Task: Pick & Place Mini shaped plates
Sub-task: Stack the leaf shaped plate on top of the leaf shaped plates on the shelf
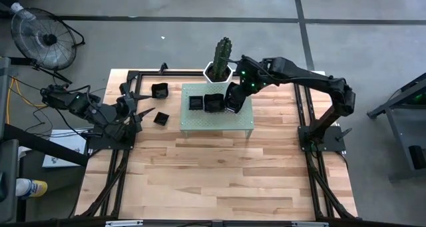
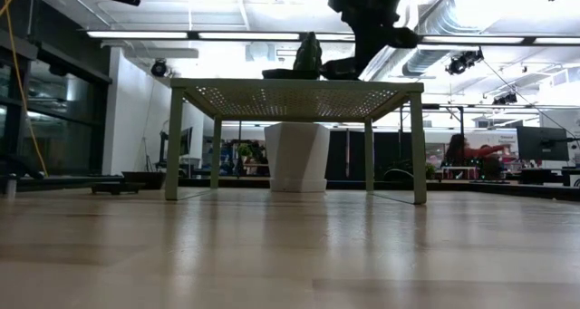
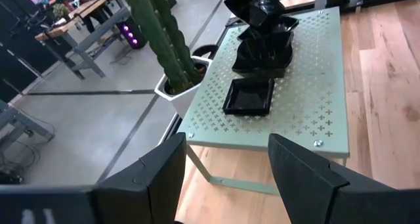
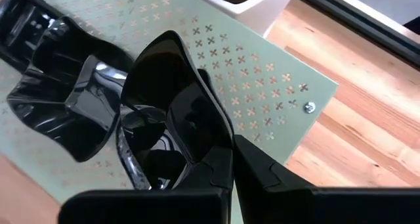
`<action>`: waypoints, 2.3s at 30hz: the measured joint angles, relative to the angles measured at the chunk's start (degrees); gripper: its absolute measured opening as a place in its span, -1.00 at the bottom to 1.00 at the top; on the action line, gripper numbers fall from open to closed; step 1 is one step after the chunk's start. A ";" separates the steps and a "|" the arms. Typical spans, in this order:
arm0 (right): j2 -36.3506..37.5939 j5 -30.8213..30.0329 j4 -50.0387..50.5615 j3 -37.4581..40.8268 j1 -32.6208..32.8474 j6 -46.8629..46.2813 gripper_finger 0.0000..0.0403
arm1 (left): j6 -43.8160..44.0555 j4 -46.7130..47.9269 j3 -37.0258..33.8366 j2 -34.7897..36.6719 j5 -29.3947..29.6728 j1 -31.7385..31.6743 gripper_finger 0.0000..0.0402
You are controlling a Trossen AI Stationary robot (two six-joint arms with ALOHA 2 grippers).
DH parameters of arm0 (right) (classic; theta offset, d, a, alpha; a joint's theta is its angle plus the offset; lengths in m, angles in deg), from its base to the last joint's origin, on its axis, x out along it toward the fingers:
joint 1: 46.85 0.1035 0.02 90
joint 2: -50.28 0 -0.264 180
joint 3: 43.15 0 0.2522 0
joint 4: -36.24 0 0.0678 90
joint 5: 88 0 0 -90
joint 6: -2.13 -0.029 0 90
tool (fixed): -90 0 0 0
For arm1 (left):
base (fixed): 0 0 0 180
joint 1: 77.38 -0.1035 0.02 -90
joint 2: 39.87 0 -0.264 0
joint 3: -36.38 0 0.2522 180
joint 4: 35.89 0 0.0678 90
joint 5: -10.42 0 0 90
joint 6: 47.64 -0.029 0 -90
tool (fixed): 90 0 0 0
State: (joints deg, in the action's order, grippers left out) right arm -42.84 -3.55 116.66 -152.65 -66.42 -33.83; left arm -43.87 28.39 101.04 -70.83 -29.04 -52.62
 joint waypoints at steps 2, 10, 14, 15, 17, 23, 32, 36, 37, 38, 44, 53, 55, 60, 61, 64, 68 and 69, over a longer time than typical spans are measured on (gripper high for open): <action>-0.30 0.34 0.03 0.00 -0.31 0.02 -1.00 | 1.03 0.89 -0.01 0.00 0.25 0.01 0.05; -0.68 0.01 0.51 0.00 -0.71 0.67 -1.00 | 2.75 2.59 -0.03 -0.02 1.65 -0.02 0.05; -1.05 -0.13 0.36 0.00 -0.65 1.11 -1.00 | 2.76 2.58 -0.03 -0.03 2.05 0.01 0.05; -1.05 -0.11 0.28 0.00 -0.65 1.29 -1.00 | 2.77 2.56 -0.03 -0.04 2.12 -0.02 0.05; -1.05 0.03 0.19 0.00 -0.65 1.22 -1.00 | 2.78 2.56 -0.03 -0.04 2.12 0.01 0.05; -1.22 0.36 1.22 0.00 -0.61 -0.28 -1.00 | 2.78 2.56 -0.03 -0.04 2.40 0.01 0.05; -2.55 1.05 2.15 0.00 -0.14 -2.94 -1.00 | 2.87 2.54 -0.03 -0.04 2.84 -0.02 0.05; -3.35 0.30 2.05 0.02 0.16 -4.07 -1.00 | 3.86 2.56 -0.01 -0.04 2.99 -0.02 0.05; -3.61 0.25 1.92 0.02 0.16 -4.08 -1.00 | 4.01 2.58 -0.01 -0.04 2.97 -0.01 0.05; -3.95 0.23 1.79 0.02 0.18 -4.09 -1.00 | 4.02 2.57 -0.01 -0.04 2.98 0.00 0.05; -5.21 0.65 1.65 0.02 0.23 -4.09 -1.00 | 4.07 2.59 -0.01 -0.04 2.97 -0.01 0.05; -5.21 2.11 4.35 0.02 0.28 -5.14 -1.00 | 4.26 2.58 -0.01 -0.04 2.93 0.00 0.05; -5.21 1.31 5.31 0.02 0.47 -5.44 -1.00 | 4.26 2.58 -0.01 -0.04 2.94 -0.02 0.05; -5.16 0.56 6.35 0.00 0.48 -5.36 -1.00 | 4.26 2.58 -0.01 -0.04 2.95 0.00 0.05; -5.16 0.56 6.31 0.00 0.48 -5.36 -1.00 | 4.26 2.58 -0.01 -0.04 2.95 -0.01 0.05; -5.14 0.62 6.34 0.00 0.48 -5.37 -1.00 | 4.26 2.58 -0.01 -0.04 2.93 -0.02 0.05; -5.14 0.81 6.37 0.00 0.51 -4.68 -0.98 | 4.26 2.60 -0.01 -0.04 2.93 0.01 0.05; -5.14 0.84 6.37 0.00 0.51 -4.63 -0.96 | 4.26 2.58 -0.01 -0.04 2.93 -0.01 0.05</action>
State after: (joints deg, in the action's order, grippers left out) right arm -47.98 -2.71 123.03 -152.65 -65.92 -38.46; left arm -39.61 30.97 101.03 -70.88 -26.11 -52.63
